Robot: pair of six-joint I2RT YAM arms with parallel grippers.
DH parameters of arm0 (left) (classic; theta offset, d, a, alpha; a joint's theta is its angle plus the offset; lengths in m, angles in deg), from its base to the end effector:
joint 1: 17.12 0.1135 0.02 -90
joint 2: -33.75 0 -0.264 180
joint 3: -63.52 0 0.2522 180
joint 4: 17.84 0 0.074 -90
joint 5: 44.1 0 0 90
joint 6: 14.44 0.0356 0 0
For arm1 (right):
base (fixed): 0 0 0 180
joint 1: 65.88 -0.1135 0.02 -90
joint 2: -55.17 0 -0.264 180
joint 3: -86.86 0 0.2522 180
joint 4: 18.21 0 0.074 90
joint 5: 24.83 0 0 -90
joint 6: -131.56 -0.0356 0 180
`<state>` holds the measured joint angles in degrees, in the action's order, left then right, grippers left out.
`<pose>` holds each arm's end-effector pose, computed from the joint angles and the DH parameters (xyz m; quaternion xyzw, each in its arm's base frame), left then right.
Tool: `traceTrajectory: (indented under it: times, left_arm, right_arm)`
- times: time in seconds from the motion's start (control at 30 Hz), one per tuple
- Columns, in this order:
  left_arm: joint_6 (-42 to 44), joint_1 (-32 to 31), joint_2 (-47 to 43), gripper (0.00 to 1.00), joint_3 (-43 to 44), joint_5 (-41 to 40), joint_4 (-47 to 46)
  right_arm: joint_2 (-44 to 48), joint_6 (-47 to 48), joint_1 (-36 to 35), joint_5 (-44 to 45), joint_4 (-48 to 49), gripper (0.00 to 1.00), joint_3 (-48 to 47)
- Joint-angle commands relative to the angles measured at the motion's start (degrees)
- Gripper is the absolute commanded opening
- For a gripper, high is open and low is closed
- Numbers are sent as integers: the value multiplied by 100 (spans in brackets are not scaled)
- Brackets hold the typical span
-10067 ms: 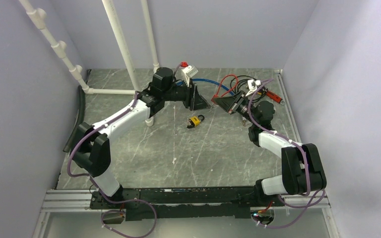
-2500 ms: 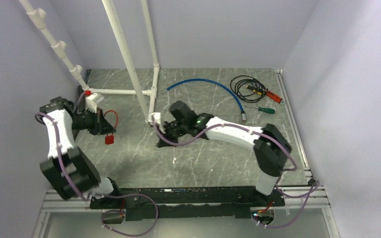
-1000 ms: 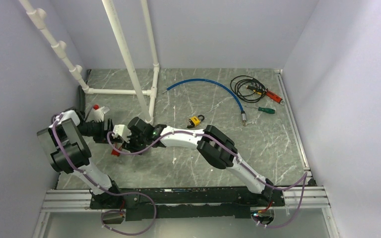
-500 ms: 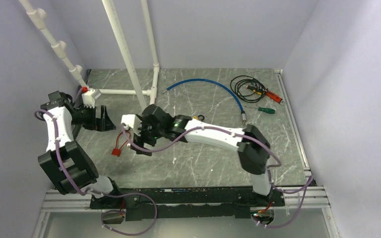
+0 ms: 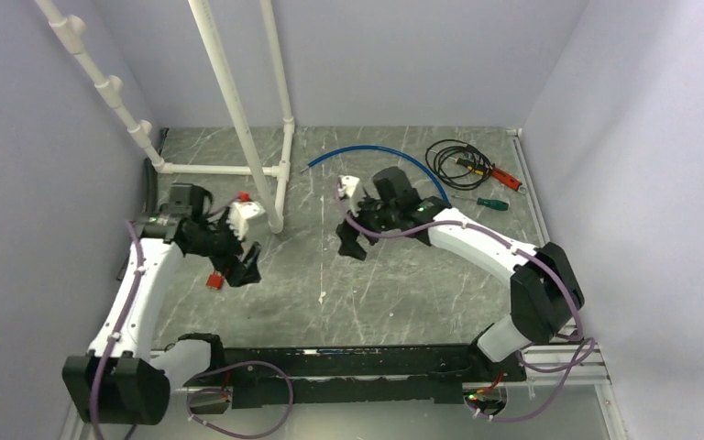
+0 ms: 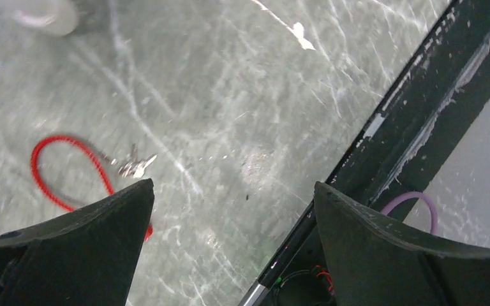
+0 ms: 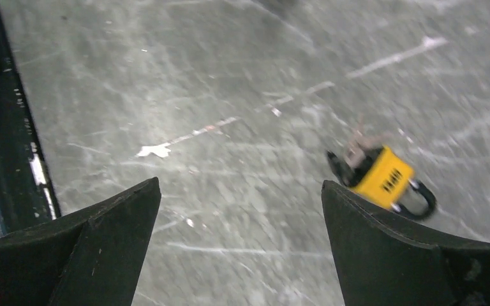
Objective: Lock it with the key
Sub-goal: Pick up the lock from the center of the board.
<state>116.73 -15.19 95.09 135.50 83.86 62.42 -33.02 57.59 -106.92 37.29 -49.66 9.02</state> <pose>0.1774 -0.0159 0.2960 0.3667 0.8574 -0.2363 0.2732 0.2443 0.2347 0.2618 -0.5096 0.7313 0.3005 0.3393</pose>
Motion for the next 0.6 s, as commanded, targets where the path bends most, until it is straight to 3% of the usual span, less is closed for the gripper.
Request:
traceTrajectory:
  times: [0.0,0.13,0.23,0.37,0.57]
  left_arm:
    - [-813,-1466,371,99,-57,-1010,-747]
    - [-1222,-3391,815,99,-8,-1928,-1368]
    - [-1224,-4310,1257,99,218,-2354,-1602]
    - [-1268,-4652,1689,99,622,-2181,-1747]
    - [-1296,-4669,1802,99,808,-2065,-1945]
  right_arm:
    - [223,204,684,-279,87,97,189]
    - [-72,725,1214,-353,-90,95,168]
    - [-385,1125,1365,-254,-153,95,-10]
    - [-789,706,1454,-91,-82,93,-303]
    - [-1475,277,1440,-259,-32,92,-833]
